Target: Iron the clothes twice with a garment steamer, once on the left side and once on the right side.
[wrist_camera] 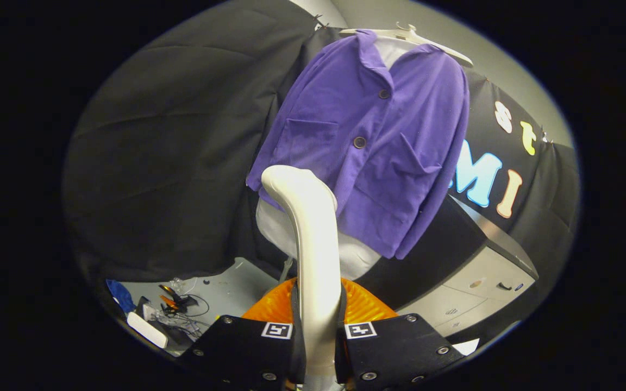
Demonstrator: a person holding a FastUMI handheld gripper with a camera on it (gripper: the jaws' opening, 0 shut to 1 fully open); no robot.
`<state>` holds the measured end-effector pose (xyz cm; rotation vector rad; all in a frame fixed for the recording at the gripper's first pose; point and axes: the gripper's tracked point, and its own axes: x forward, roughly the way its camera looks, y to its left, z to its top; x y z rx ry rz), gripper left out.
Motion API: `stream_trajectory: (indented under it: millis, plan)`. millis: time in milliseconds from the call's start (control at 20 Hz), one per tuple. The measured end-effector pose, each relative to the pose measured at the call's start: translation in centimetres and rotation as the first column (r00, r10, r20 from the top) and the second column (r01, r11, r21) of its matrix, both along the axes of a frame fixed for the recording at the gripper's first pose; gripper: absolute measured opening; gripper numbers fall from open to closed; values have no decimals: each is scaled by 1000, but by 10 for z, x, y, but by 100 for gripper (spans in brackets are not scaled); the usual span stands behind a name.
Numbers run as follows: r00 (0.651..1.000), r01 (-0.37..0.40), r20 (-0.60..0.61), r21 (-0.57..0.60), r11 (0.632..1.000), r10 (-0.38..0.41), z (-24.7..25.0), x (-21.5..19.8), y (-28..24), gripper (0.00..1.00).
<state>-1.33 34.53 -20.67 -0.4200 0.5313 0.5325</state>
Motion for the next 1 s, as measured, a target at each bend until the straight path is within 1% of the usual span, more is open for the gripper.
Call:
stream_trajectory:
  millis: [100,250,450,600,800,1000]
  plan:
    - [1000,-4,-4,29,1000,4,22,-12,-26,21]
    - [1000,18,6,73,997,-18,54,-14,-67,21]
    - [996,61,58,171,983,-72,108,-6,-115,21]
    - [987,96,103,242,966,-124,143,2,-154,21]
    - [961,138,184,322,937,-205,184,23,-208,21]
    - [926,213,220,364,907,-306,209,43,-255,20]
